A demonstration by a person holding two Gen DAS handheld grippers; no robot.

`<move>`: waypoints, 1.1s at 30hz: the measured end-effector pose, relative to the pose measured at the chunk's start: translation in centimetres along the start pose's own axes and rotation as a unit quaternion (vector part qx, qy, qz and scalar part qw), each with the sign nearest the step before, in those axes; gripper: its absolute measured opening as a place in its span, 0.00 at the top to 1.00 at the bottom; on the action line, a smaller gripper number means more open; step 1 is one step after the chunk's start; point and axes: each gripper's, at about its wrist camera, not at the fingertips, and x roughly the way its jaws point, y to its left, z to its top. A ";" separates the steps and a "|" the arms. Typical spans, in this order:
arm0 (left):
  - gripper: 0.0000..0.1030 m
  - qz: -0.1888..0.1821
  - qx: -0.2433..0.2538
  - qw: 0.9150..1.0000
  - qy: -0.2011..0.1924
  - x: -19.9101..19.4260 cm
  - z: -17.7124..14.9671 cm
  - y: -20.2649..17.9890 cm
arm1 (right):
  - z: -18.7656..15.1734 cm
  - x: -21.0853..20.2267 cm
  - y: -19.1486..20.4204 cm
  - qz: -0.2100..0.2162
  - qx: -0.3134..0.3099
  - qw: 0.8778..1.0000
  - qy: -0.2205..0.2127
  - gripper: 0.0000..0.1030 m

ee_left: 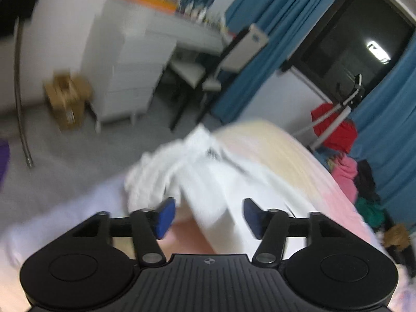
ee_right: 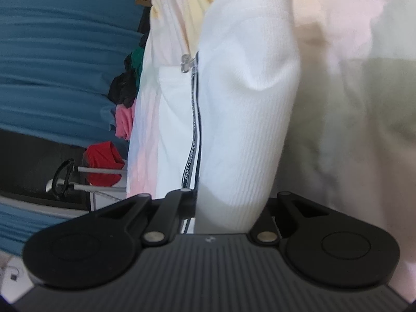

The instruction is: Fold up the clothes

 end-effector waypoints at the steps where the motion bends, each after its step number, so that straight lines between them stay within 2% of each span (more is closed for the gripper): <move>1: 0.27 0.003 0.014 1.000 -0.017 -0.7 -0.1 -0.7 | 0.1 0.0 -0.2 0.001 0.009 1.000 -0.003 0.82; 4: 0.25 0.009 0.054 0.996 -0.064 -2.8 -0.4 -2.6 | 0.4 -0.3 -1.0 0.006 0.032 0.999 -0.022 0.75; 7: 0.22 -0.011 0.098 0.993 -0.073 -3.3 -1.1 -4.8 | 0.8 -1.0 -2.0 0.018 0.042 0.998 -0.036 0.74; 12: 0.22 -0.046 0.158 0.986 -0.037 -1.9 -2.3 -8.5 | 1.3 -1.0 -2.3 0.030 0.030 0.999 -0.029 0.73; 16: 0.19 -0.037 0.177 0.983 -0.041 -1.4 -3.1 -10.6 | 1.5 -1.0 -2.4 0.031 0.025 0.999 -0.027 0.73; 21: 0.19 -0.039 0.221 0.975 -0.007 0.7 -5.0 -14.7 | 1.7 -1.0 -2.8 0.035 0.027 0.999 -0.026 0.73; 24: 0.15 -0.062 0.234 0.970 0.013 2.8 -6.7 -17.5 | 1.8 -1.0 -2.7 0.037 0.018 0.999 -0.028 0.73; 27: 0.15 -0.065 0.230 0.970 0.042 5.3 -8.8 -19.7 | 1.9 -1.3 -2.4 0.038 0.005 0.999 -0.036 0.73; 30: 0.15 -0.083 0.270 0.958 0.050 7.7 -11.7 -21.2 | 1.9 -1.6 -2.1 0.046 -0.004 0.998 -0.046 0.73; 33: 0.14 -0.064 0.325 0.941 0.068 10.7 -14.8 -22.0 | 2.0 -1.8 -1.4 0.047 -0.019 0.997 -0.055 0.73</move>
